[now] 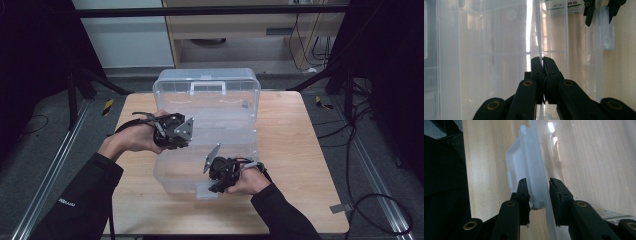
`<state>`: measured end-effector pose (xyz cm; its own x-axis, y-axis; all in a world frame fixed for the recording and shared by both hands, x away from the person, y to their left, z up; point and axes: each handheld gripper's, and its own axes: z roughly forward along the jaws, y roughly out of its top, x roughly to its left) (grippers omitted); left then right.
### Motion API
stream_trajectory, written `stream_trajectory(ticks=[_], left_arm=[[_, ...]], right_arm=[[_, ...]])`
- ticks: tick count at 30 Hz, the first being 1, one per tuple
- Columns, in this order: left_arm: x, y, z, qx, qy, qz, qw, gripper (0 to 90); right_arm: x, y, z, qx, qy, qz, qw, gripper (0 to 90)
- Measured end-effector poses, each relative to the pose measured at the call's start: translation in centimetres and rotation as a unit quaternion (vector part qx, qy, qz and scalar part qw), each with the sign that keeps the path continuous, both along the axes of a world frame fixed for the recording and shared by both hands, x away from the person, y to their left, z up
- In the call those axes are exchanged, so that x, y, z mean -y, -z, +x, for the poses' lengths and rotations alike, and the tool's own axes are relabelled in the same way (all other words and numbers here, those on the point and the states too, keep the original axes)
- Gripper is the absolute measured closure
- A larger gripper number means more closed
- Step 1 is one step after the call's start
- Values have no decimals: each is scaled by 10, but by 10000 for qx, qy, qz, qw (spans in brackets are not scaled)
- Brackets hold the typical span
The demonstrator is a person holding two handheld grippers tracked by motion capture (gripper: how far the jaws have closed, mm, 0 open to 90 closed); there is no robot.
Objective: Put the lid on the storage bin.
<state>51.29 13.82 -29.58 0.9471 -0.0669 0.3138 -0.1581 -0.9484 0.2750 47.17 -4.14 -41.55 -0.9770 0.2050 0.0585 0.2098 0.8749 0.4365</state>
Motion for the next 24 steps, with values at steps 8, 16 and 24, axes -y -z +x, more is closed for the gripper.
stream_trajectory(ticks=[8, 16, 24], left_arm=[[-1, 3, -5, -64, 26, -32, 10000, 875], [-4, 7, -8, -124, 29, -141, 9998, 871], [-4, 7, -8, -156, 5, -161, 9997, 869]], right_arm=[[0, 0, -2, 84, 4, -18, 10000, 695], [3, -3, -7, 298, 76, 51, 9995, 649], [27, -18, -13, 544, 405, 785, 9946, 599]])
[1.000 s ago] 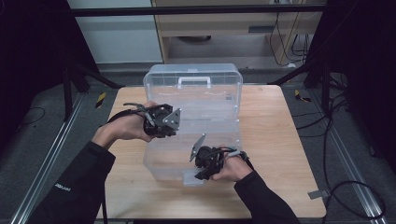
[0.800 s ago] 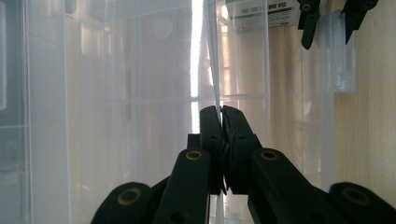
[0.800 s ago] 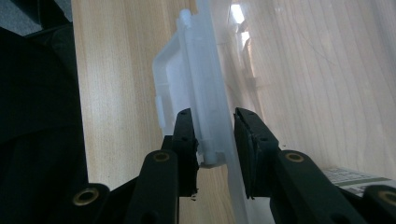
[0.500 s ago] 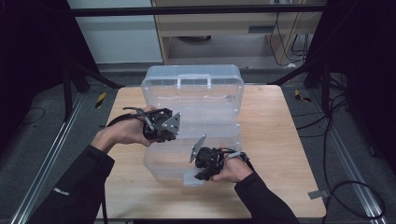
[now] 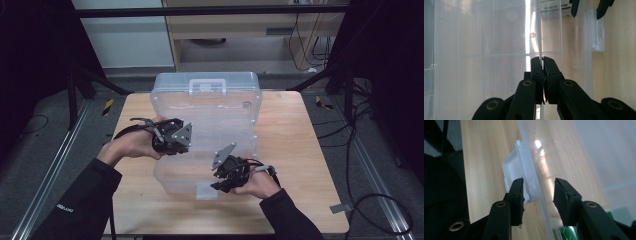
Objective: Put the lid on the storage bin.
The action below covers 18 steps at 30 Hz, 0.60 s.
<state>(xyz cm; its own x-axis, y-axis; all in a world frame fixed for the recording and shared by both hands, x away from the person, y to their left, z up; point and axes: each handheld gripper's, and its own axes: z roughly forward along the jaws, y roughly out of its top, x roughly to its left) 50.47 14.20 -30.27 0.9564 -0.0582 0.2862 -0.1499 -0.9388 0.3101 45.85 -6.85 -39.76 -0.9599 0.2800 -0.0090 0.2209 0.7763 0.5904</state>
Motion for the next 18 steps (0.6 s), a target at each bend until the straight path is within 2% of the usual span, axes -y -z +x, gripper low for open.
stream_trajectory(ticks=[3, 9, 13, 18], left_arm=[[0, 0, 1, -20, -8, -38, 10000, 869], [-1, 0, 1, -26, -16, -54, 10000, 868], [-1, 0, 1, -37, -27, -53, 10000, 867], [-1, 0, 1, -75, -60, -76, 9999, 867]], right_arm=[[12, -6, -3, 96, 138, 312, 9994, 607], [42, -17, -7, 160, 549, 856, 9947, 667], [58, -18, -8, 175, 769, 1070, 9911, 721], [74, -15, -7, 100, 959, 1154, 9886, 823]])
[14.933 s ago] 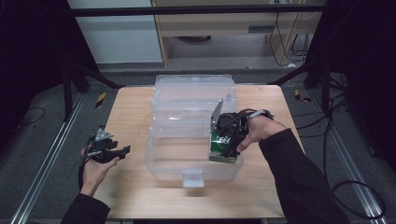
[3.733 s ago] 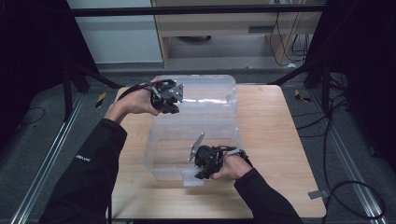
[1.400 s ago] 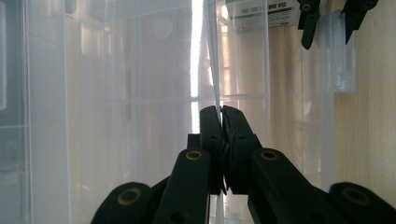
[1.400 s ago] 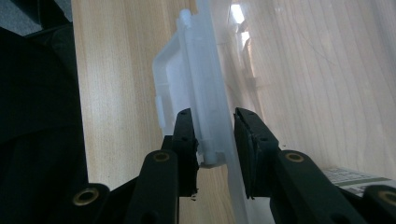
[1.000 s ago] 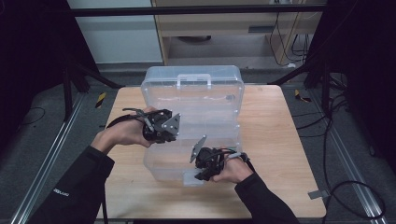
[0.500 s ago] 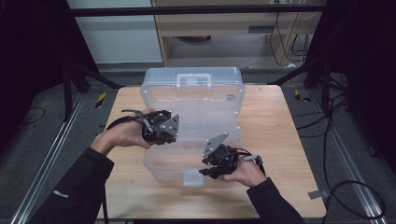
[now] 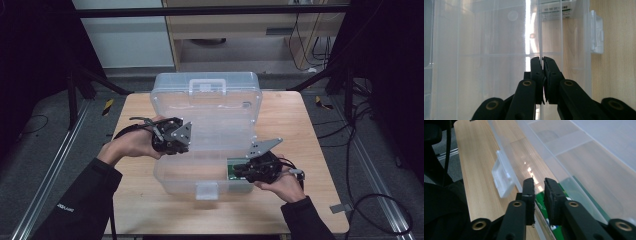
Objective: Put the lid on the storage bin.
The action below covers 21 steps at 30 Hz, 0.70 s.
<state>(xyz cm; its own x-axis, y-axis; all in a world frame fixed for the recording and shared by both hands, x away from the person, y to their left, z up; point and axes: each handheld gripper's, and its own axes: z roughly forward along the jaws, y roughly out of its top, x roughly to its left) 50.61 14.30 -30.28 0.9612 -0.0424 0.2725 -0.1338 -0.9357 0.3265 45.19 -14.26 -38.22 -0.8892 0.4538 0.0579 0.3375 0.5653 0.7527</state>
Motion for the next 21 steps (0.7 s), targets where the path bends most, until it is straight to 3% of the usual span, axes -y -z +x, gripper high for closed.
stream_trajectory(ticks=[6, 21], left_arm=[[0, 0, 0, 13, 0, 11, 10000, 867], [0, 0, 0, -6, -32, -13, 10000, 866]], right_arm=[[12, -5, -2, -31, 94, 183, 9998, 899], [27, -29, -2, 217, 339, 674, 9969, 900]])
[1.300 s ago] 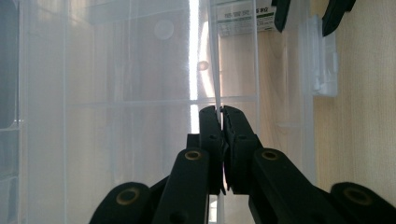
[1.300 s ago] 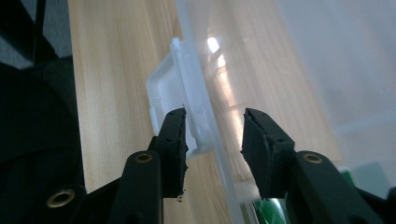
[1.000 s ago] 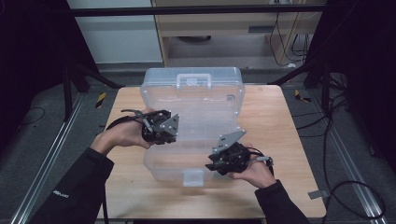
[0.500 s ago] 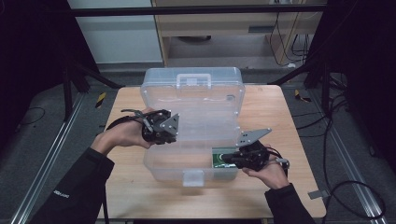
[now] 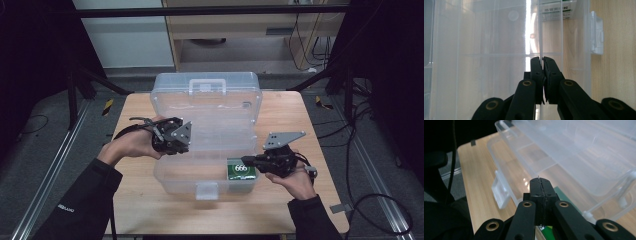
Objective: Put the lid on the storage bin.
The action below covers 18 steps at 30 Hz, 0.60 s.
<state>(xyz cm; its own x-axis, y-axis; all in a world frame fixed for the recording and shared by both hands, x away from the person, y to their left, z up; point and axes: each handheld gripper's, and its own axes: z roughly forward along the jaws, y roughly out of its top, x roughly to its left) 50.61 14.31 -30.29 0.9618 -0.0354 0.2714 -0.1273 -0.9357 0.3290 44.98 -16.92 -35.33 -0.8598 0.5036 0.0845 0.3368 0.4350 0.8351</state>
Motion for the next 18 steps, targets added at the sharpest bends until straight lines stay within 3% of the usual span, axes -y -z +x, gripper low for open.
stream_trajectory(ticks=[5, 9, 18], left_arm=[[0, 0, 0, -3, 7, 2, 10000, 866], [0, 0, 0, -9, -1, 2, 10000, 866], [1, 0, 0, -28, 1, 8, 10000, 866]], right_arm=[[2, -11, 4, 169, 211, 273, 9993, 900], [6, -20, 16, 263, 517, 540, 9969, 900], [15, -25, 47, 295, 1002, 709, 9920, 900]])
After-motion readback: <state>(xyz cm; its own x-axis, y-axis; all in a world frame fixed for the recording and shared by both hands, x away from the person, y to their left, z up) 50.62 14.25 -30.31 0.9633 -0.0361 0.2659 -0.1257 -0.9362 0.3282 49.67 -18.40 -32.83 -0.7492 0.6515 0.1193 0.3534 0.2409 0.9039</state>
